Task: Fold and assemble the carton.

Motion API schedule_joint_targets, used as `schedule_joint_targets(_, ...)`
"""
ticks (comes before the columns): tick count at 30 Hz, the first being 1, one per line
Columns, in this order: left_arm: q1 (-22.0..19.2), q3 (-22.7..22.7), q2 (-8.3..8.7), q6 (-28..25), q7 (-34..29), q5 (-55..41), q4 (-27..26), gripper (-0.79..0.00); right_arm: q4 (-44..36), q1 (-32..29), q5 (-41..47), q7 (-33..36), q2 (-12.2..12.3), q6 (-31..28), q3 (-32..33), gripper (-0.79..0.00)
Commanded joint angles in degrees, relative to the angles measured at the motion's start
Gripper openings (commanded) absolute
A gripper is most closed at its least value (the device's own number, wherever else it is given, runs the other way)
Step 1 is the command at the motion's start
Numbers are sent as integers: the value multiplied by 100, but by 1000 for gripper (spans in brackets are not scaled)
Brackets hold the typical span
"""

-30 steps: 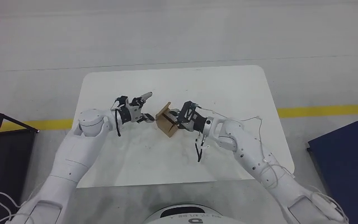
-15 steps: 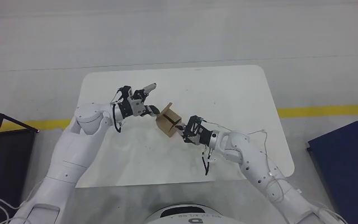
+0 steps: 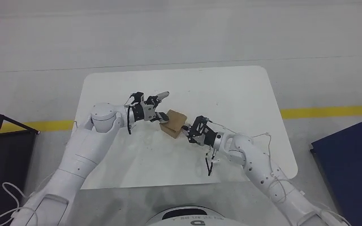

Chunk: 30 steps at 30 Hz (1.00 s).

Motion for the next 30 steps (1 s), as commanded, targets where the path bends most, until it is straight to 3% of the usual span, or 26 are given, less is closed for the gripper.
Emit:
schedule_joint_targets(1,-7,-10,-4,-13,-7,-12,15,0,-74,-88,-12,-58,35,54,150,-785)
schedule_joint_targets(9,-17,-32,-16,-9,-21,-2,31,0,-517,-317,-168,-113,114,132,425,-785)
schedule_joint_targets(30,18,-88,-113,-206,-367,-650,414,0,-549,56,-232,246,-10,154,12,-785)
